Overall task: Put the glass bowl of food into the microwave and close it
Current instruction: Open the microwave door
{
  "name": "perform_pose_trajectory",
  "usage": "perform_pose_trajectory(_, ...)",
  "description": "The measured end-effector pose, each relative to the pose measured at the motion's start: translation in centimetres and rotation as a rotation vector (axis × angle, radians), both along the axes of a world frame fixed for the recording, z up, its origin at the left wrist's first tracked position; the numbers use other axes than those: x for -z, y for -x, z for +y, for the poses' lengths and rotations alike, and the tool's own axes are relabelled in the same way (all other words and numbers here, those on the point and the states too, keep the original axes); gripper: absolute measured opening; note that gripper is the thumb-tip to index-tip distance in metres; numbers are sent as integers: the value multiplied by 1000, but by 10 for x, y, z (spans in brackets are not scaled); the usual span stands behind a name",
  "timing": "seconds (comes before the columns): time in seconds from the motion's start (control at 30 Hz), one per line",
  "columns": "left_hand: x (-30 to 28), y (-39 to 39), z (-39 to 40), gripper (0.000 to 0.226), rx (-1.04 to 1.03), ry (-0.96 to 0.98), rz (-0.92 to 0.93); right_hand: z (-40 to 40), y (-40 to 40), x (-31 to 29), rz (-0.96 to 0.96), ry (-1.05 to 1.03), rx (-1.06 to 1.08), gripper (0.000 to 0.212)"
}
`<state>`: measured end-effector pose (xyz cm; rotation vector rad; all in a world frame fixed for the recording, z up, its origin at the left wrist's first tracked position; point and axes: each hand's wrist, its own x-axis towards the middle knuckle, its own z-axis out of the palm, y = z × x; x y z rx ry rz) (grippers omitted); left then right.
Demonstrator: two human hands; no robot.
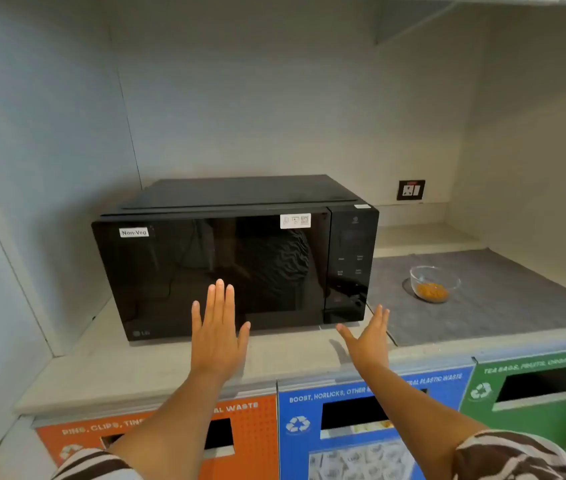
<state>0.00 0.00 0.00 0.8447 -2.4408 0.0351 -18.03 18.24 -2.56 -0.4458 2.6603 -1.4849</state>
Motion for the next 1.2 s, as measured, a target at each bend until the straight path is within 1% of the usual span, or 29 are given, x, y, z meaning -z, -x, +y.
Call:
perform_pose_trajectory(0.03, -2, -1, -2, 72, -16, 2, -6, -1, 5, 1, -58, 42, -9, 101)
perform_pose_trajectory(0.13, 1, -2, -9, 72, -45, 25, -23, -2, 16, 0, -169, 62, -45, 100)
perform_pose_trajectory(0.27, 14, -6, -14, 72, -73, 34, -58, -12, 27, 0, -233, 96, -22, 96)
perform_pose_trajectory(0.33, 17, -7, -14, 71, -95, 30, -80, -17, 33, 0, -249, 137, -37, 90)
perform_pose_trajectory(0.47, 20, -6, -13, 69, -86, 47, -77, -25, 39, 4, -232, 221, -50, 68)
perform_pose_trajectory(0.53, 23, -8, -13, 68, -59, 55, -73, -27, 37, 5, -220, 228, -32, 65)
perform_pose_trajectory(0.63, 18, -10, -14, 68, -30, 79, -53, -30, 34, 9, -185, 215, -2, 66)
perform_pose_trajectory(0.73, -6, -6, -14, 66, 3, 103, 26, -31, 31, 9, -172, 206, 25, 66)
perform_pose_trajectory(0.87, -59, 6, -10, 64, 19, 160, 185, -33, 29, 11, -175, 196, 60, 65)
perform_pose_trajectory(0.93, -85, 14, -10, 65, 10, 200, 207, -35, 29, 10, -168, 200, 70, 62)
perform_pose_trajectory(1.03, -121, 26, -11, 73, -26, 234, 163, -38, 29, 10, -154, 186, 93, 61)
perform_pose_trajectory(1.2, -151, 41, -12, 90, -14, 192, -15, -39, 31, 12, -141, 187, 110, 56)
